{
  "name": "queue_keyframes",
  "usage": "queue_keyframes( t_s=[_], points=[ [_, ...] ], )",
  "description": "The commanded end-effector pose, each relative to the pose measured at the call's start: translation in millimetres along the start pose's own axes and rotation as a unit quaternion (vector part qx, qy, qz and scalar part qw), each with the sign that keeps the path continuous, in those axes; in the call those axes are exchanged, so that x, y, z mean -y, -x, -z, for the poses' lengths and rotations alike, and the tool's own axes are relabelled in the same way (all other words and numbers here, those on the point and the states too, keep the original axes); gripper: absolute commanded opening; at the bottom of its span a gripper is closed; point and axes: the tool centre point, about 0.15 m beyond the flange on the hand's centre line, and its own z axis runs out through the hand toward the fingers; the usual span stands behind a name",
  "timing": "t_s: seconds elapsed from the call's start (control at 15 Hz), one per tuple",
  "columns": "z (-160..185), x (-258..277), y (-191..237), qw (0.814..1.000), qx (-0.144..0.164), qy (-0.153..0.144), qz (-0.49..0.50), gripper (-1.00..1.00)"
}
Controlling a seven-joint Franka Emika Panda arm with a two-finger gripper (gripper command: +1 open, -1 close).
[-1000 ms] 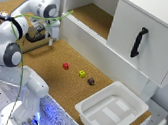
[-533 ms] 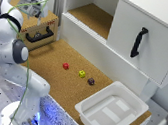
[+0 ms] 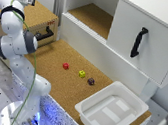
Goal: Turn off the green led light
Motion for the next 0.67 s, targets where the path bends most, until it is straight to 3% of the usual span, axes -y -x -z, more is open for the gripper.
queue_keyframes(
  t_s=[0.0, 0.6],
  points=[
    [-36, 16, -25, 0.997, 0.031, 0.075, 0.01, -1.0],
    [-78, -15, -22, 0.995, 0.037, 0.065, -0.064, -1.0]
  ],
)
